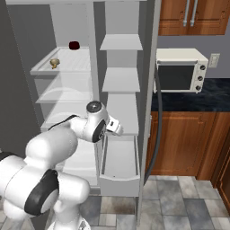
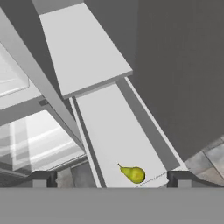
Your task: Take the pear and mushroom from the fridge shelf and place them in the freezer drawer to begin freezing them.
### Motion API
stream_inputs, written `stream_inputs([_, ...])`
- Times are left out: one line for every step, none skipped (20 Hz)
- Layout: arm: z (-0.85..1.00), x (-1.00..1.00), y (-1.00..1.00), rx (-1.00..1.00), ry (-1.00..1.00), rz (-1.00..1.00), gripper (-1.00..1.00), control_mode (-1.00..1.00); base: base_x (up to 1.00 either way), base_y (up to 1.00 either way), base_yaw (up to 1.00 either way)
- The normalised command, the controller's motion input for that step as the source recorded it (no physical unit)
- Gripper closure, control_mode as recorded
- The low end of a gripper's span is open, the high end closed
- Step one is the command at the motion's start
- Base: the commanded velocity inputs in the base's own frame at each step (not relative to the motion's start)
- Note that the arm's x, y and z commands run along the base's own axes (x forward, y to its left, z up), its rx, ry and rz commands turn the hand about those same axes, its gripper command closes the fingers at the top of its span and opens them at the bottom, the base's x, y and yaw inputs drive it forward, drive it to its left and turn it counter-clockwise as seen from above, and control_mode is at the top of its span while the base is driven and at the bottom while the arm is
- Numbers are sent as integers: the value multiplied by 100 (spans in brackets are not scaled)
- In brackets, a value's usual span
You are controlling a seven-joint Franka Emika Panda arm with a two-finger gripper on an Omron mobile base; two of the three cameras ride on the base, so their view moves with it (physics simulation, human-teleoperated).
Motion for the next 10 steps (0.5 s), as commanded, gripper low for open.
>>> stream_inputs([59, -70, 7, 0, -1, 0, -100, -100, 0, 0, 0])
stream_inputs([65, -74, 11, 0, -3, 0, -100, -100, 0, 0, 0])
stream_inputs([67, -76, 14, 0, -4, 2, -100, -100, 0, 0, 0])
stream_inputs([74, -78, 16, 0, -5, 4, -100, -100, 0, 0, 0])
stream_inputs([74, -74, 20, 0, -5, 5, -100, -100, 0, 0, 0])
stream_inputs([77, -69, 21, 0, -5, 5, -100, -100, 0, 0, 0])
stream_inputs([81, -64, 21, 0, -5, 5, -100, -100, 0, 0, 0])
stream_inputs([88, -57, 29, 0, -5, 5, -100, -100, 0, 0, 0])
stream_inputs([92, -54, 31, 0, -5, 5, -100, -100, 0, 0, 0])
stream_inputs([94, -48, 35, 0, -7, 6, -100, -100, 0, 0, 0])
